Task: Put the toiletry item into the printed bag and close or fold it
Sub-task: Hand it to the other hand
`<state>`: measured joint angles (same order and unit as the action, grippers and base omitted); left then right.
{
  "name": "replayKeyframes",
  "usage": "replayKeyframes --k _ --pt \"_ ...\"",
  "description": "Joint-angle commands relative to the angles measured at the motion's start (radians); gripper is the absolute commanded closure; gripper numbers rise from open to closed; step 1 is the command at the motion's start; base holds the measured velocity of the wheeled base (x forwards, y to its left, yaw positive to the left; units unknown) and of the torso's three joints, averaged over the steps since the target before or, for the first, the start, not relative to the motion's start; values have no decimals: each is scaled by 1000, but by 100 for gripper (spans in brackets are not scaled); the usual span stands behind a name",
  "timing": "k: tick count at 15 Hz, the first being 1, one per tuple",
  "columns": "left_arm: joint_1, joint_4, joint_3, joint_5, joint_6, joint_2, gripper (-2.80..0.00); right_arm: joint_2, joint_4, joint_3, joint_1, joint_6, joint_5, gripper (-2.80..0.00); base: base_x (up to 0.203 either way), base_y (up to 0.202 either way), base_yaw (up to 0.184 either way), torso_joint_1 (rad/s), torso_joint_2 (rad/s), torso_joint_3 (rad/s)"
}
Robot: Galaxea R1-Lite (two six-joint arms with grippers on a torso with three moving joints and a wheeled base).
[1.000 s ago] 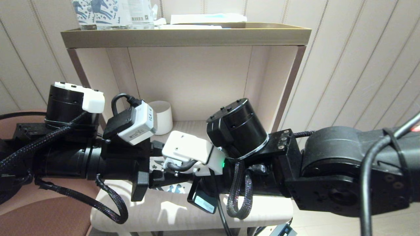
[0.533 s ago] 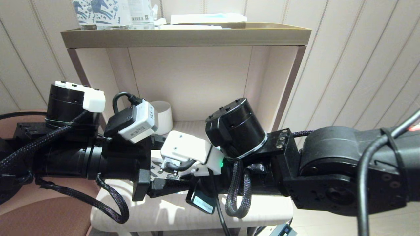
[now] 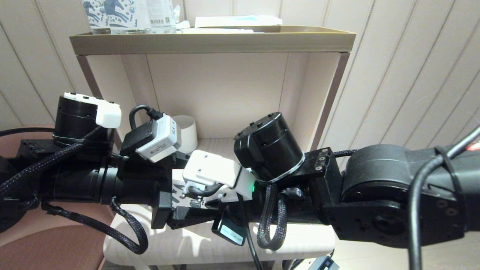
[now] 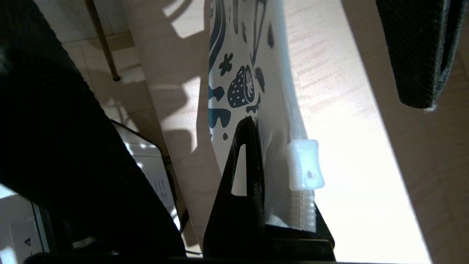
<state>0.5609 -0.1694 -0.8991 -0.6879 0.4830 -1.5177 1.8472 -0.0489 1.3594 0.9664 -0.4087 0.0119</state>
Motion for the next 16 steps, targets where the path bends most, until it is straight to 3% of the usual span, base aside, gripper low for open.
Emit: replayKeyframes --k 1,5,6,16 --pt "1 -2 -6 -5 -3 1 -280 4 0 1 0 -2 0 0 0 0 0 0 0 0" --pt "4 -2 -4 -16 -6 -1 -280 4 0 3 0 -1 0 0 0 0 0 0 0 0" --pt "4 -2 -4 -19 -6 -1 0 5 0 3 0 -2 0 0 0 0 0 0 0 0" --pt "4 -2 -4 -25 -4 -9 0 10 22 -7 0 -1 -1 0 0 0 0 0 0 0"
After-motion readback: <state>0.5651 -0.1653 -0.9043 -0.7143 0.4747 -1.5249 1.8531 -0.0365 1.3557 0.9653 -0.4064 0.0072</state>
